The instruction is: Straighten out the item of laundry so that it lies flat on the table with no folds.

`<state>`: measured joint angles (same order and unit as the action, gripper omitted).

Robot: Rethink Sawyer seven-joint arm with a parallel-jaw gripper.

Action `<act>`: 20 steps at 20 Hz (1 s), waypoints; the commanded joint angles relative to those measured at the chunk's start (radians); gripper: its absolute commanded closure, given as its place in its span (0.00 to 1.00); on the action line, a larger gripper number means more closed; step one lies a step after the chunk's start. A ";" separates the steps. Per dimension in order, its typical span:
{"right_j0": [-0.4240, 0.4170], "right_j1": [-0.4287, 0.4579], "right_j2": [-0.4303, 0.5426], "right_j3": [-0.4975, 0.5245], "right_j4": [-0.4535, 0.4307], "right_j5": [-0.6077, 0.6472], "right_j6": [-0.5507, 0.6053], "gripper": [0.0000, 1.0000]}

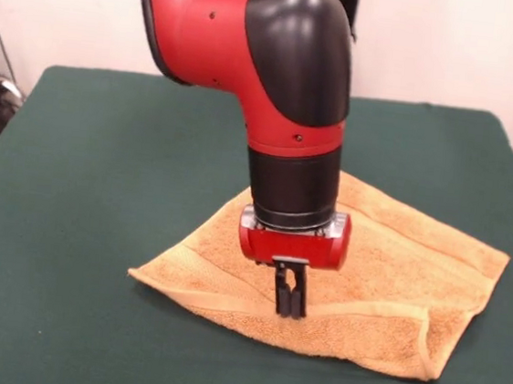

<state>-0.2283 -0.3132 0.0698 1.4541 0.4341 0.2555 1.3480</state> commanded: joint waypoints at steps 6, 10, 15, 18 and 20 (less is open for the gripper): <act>-0.031 -0.093 0.025 0.140 -0.086 0.121 0.124 1.00; -0.050 -0.094 0.027 0.164 -0.116 0.080 0.127 1.00; -0.071 -0.084 0.038 0.193 -0.146 0.035 0.141 1.00; -0.092 -0.058 0.058 0.204 -0.166 -0.012 0.147 1.00; -0.103 -0.047 0.070 0.211 -0.175 -0.030 0.153 1.00</act>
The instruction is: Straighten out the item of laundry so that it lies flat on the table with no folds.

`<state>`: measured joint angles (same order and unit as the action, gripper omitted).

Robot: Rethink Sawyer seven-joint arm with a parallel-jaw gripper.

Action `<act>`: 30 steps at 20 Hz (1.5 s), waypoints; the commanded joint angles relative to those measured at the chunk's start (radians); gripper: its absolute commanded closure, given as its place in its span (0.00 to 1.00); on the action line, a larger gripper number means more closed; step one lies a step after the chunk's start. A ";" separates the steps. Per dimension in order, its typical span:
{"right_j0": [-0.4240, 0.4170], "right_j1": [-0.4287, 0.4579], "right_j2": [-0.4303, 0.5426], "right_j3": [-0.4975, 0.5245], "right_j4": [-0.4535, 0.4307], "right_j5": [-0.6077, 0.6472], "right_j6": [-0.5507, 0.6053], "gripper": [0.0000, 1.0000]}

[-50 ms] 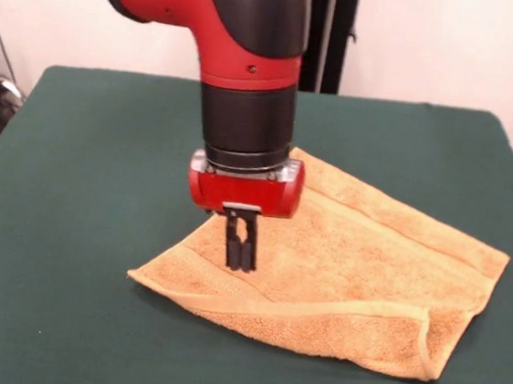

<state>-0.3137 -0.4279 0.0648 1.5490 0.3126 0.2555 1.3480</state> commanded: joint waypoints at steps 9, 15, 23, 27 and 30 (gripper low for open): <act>-0.055 0.090 0.115 0.162 -0.080 -0.095 0.194 1.00; -0.068 0.110 0.141 0.180 -0.079 -0.134 0.212 1.00; -0.074 0.137 0.174 0.199 -0.062 -0.196 0.247 1.00; -0.073 0.154 0.187 0.192 -0.057 -0.220 0.254 1.00; -0.073 0.173 0.203 0.185 -0.052 -0.247 0.266 1.00</act>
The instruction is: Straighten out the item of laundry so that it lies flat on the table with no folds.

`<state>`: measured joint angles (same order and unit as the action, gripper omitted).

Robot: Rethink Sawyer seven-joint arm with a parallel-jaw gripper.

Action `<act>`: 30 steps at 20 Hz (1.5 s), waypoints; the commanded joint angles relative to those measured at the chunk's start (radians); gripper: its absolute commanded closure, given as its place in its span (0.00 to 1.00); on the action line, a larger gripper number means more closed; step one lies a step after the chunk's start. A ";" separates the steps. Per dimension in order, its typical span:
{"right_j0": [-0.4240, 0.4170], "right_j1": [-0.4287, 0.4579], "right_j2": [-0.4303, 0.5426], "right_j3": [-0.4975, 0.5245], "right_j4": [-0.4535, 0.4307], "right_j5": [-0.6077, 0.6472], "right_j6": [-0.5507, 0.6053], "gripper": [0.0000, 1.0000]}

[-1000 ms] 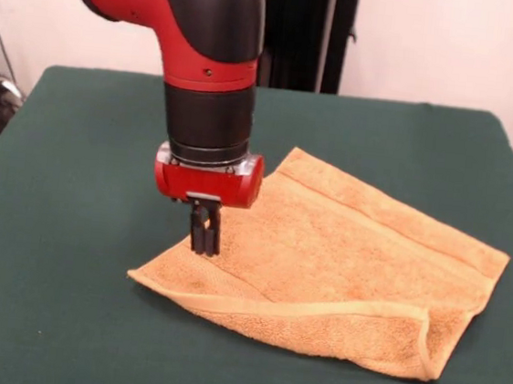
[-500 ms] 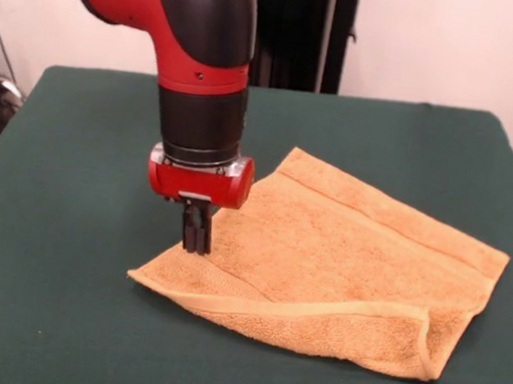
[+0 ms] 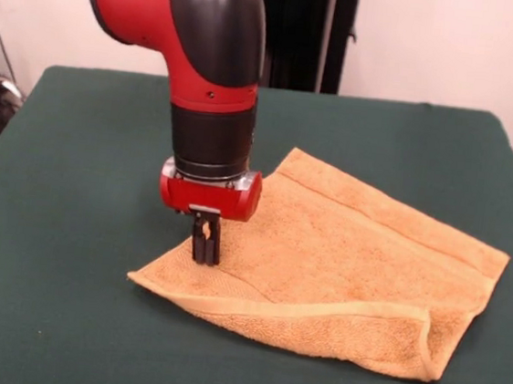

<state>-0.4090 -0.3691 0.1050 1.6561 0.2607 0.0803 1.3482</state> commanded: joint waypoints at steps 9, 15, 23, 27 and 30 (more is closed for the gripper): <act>0.014 0.154 0.198 0.080 0.011 -0.119 0.291 1.00; 0.006 0.172 0.211 0.069 0.009 -0.124 0.286 1.00; 0.080 0.067 0.112 0.112 0.065 -0.010 0.303 1.00; 0.113 0.025 0.078 0.133 0.092 0.027 0.318 1.00; 0.137 -0.003 0.056 0.147 0.111 0.041 0.328 1.00</act>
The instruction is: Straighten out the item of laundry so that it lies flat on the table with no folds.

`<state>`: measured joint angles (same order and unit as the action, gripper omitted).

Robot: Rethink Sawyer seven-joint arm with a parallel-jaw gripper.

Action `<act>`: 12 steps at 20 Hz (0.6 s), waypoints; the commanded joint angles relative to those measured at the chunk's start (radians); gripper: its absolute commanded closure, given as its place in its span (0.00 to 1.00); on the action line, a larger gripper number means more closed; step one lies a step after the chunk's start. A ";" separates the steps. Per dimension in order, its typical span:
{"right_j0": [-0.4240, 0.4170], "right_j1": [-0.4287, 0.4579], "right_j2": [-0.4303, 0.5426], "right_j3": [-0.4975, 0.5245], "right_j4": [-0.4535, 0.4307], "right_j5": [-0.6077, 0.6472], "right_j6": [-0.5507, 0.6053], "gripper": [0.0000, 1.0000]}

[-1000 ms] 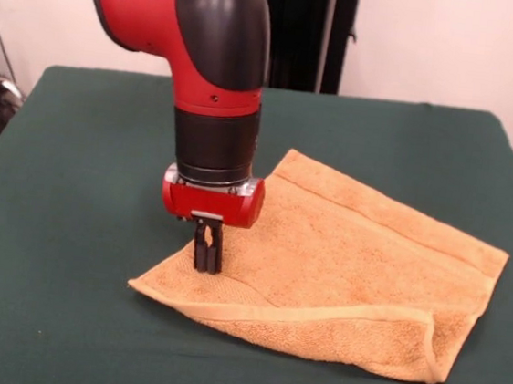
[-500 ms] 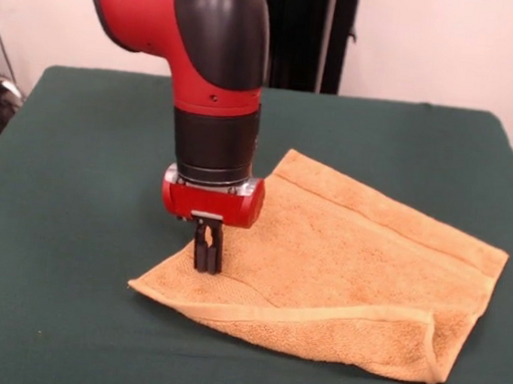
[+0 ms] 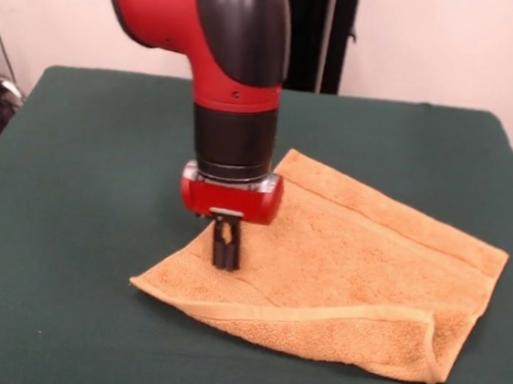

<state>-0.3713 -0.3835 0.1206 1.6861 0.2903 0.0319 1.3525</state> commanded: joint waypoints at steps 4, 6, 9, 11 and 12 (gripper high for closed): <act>0.120 -0.012 0.017 0.127 0.102 0.109 0.321 1.00; 0.123 -0.015 0.014 0.126 0.109 0.114 0.315 1.00; 0.122 -0.013 0.020 0.127 0.118 0.106 0.306 1.00; 0.122 -0.011 0.023 0.127 0.121 0.100 0.303 1.00; 0.122 -0.009 0.025 0.126 0.123 0.097 0.302 1.00</act>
<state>-0.2760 -0.4215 0.1193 1.7361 0.3404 0.0321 1.3525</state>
